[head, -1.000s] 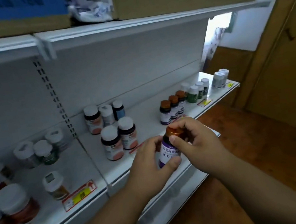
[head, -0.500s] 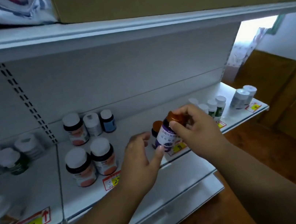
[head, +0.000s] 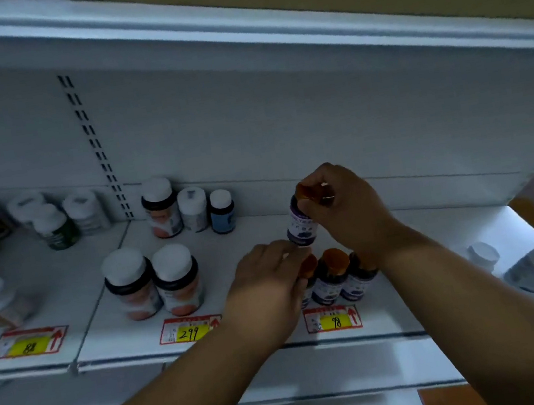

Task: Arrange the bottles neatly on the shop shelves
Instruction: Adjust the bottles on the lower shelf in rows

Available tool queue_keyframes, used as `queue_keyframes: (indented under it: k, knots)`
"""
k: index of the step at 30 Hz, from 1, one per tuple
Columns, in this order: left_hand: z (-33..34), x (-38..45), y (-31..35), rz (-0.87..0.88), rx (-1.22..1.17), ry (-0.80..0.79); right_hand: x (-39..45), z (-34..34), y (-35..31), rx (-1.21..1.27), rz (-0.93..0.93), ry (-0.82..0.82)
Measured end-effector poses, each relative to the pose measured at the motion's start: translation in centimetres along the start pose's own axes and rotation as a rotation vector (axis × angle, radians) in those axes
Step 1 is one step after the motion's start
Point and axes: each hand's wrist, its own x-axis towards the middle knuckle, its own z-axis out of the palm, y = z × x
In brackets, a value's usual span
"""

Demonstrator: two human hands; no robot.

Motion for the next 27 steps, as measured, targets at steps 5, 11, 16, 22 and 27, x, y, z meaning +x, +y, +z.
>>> queue_keyframes:
  k: [5, 11, 16, 22, 27]
  knots:
    - [1.5, -0.4, 1.8, -0.084, 0.117, 0.018, 1.8, 1.2, 3.4, -0.096, -0.072, -0.226]
    - [1.7, -0.4, 2.3, -0.116, 0.114, 0.028, 2.0, 1.7, 4.9, -0.138, -0.131, -0.439]
    - [1.8, -0.4, 2.4, -0.143, 0.103, 0.017, 2.1, 2.3, 5.1, -0.103, -0.158, -0.432]
    - [1.8, -0.3, 2.3, -0.126, 0.106, 0.018, 2.4, 1.8, 4.7, -0.134, -0.169, -0.494]
    - [0.7, -0.6, 1.9, -0.144, 0.069, -0.005, 2.9, 2.1, 3.0, -0.196, -0.145, -0.517]
